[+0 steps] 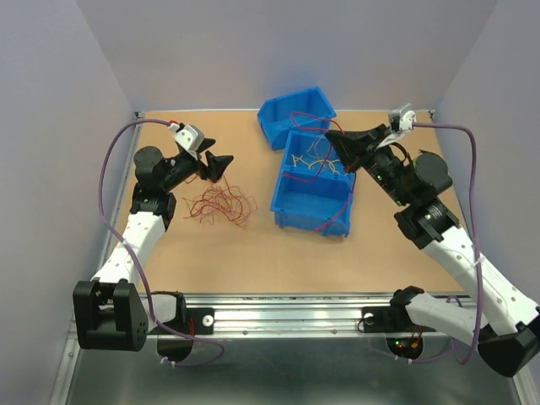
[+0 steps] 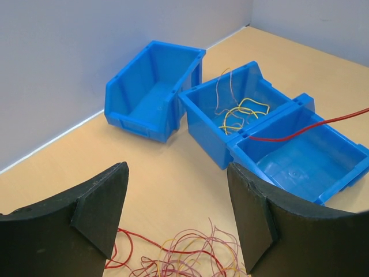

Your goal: Untangle the cables

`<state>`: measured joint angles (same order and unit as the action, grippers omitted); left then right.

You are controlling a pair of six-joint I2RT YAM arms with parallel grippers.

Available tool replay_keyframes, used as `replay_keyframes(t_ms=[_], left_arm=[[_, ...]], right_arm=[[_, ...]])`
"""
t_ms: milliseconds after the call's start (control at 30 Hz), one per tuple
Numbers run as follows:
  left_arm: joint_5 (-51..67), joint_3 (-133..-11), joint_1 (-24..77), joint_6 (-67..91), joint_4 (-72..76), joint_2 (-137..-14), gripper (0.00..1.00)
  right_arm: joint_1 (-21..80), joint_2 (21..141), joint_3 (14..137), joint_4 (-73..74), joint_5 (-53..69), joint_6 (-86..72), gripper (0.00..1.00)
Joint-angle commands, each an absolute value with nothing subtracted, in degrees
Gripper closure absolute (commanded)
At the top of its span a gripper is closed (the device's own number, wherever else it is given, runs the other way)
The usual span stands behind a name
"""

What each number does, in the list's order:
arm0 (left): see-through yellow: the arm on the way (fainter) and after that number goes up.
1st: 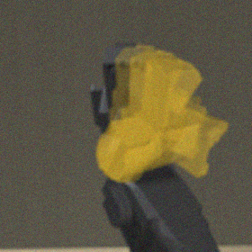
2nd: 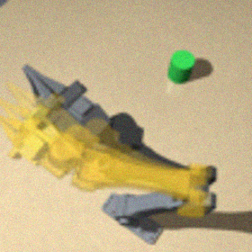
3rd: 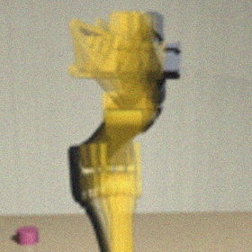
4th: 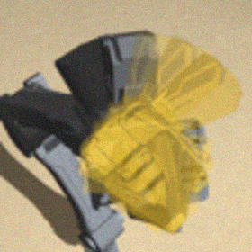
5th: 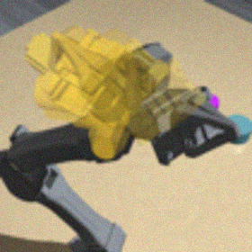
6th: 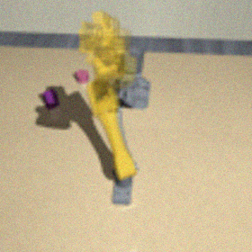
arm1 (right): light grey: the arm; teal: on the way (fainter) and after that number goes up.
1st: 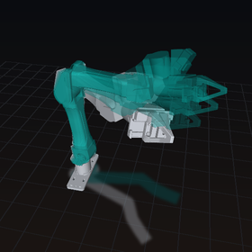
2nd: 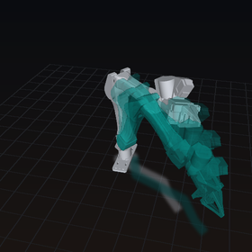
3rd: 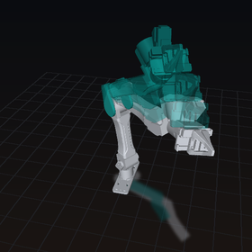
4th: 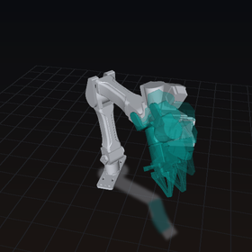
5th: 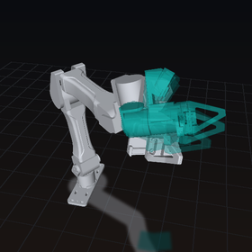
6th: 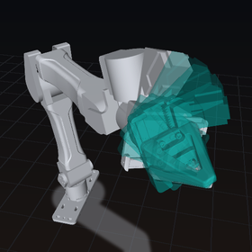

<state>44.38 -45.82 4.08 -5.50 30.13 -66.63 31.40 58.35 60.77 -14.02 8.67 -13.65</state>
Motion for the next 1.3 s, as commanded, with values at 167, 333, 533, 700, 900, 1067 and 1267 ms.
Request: replay_keyframes(t_ms=[167, 333, 533, 700, 900, 1067, 1267], left_arm=[[45.4, -45.4, 4.1, -7.2, 32.5, -64.9, 0.2], [45.6, -45.4, 4.2, -7.3, 32.5, -65.1, 0.2], [45.7, -45.5, 4.1, -7.5, 32.3, -65.5, 0.2], [45.8, -45.5, 4.2, -7.5, 32.0, -65.1, 0.2], [46.0, -45.9, 4.2, -7.6, 31.7, -65.7, 0.2], [46.2, -45.9, 4.2, -7.6, 31.6, -65.7, 0.2], [46.1, -46.0, 4.1, -7.7, 31.5, -65.7, 0.2]], right_arm=[[30.9, 53.9, 55.1, -10.8, -5.1, -11.2, 0.99], [31.0, 57.5, 51.9, -11.0, -3.1, -10.1, 0.99], [31.0, 61.5, 50.9, -11.3, 8.9, -6.0, 1.0], [31.0, 63.1, 49.0, -7.1, 16.0, -6.1, 0.99], [31.0, 59.9, 40.7, -5.3, 10.7, -11.7, 0.99], [31.0, 57.7, 38.8, -2.5, 6.5, -14.1, 0.99], [31.2, 64.7, 44.8, 5.8, 4.9, -14.1, 0.99]])
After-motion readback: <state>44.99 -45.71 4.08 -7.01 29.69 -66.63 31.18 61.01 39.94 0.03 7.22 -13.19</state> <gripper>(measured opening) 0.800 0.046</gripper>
